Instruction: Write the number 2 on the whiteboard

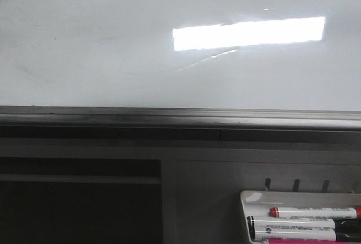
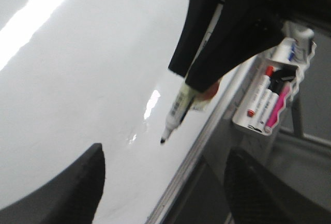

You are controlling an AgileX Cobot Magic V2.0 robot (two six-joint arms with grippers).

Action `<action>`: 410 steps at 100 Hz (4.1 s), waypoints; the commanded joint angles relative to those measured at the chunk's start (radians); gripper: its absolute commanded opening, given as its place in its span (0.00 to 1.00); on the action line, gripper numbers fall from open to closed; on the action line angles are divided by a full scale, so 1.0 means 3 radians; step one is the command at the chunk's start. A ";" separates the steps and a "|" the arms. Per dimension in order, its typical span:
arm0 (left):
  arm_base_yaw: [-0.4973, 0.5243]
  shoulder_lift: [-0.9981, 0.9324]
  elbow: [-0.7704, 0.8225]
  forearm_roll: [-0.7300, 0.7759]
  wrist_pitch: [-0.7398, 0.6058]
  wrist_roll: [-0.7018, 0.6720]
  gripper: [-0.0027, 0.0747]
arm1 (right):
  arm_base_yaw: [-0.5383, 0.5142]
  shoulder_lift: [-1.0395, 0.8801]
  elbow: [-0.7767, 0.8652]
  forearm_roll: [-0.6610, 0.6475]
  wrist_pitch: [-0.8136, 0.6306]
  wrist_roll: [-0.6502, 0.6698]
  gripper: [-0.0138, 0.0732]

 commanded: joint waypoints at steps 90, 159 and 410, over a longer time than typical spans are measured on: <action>0.0183 -0.1501 0.0909 0.0034 -0.0771 -0.1296 0.01 | -0.0804 0.0612 -0.0227 -0.1463 -0.0456 -0.0016 0.07; 0.0183 -0.1501 0.1070 0.0034 -0.0812 -0.1296 0.01 | -0.0941 0.0513 -0.0157 -0.1215 0.0739 0.0313 0.08; 0.0183 0.0732 -0.0243 -0.2071 0.1143 0.0720 0.44 | 0.0910 -0.0612 -0.0323 0.0201 0.0765 0.0035 0.08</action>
